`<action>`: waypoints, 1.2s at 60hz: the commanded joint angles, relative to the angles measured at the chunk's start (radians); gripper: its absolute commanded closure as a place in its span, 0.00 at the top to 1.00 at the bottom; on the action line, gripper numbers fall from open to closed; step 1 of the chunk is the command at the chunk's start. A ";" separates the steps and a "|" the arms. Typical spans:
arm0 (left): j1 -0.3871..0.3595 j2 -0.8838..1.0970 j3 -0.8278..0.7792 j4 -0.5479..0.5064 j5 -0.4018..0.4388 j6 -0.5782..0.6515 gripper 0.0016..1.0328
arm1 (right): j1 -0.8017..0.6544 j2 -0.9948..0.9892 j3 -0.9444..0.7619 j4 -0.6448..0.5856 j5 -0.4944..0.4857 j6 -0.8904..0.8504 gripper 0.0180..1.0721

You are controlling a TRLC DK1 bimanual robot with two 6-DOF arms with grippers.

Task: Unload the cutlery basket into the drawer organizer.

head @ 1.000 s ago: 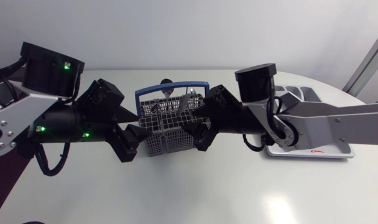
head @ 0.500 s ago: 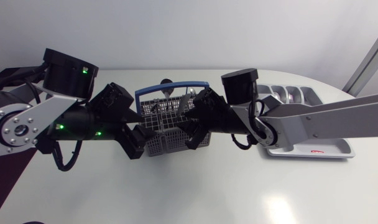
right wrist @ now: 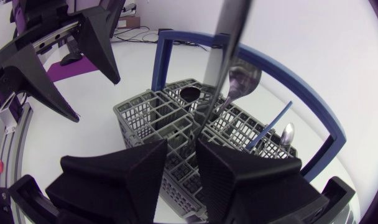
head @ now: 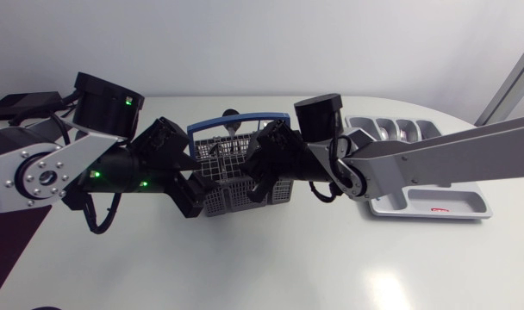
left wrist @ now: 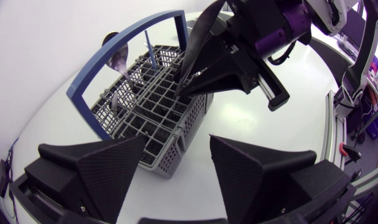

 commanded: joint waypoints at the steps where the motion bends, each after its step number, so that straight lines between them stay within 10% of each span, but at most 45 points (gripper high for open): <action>1: 0.010 0.025 0.007 0.013 -0.001 0.021 0.84 | 0.007 0.019 0.004 0.025 0.001 0.023 0.25; 25: 0.004 0.042 0.003 0.027 -0.001 0.018 0.84 | 0.008 0.025 -0.004 0.042 -0.008 0.016 0.07; 72: -0.018 0.094 0.021 0.042 -0.001 0.013 0.84 | 0.002 -0.130 -0.033 -0.003 -0.007 0.027 0.07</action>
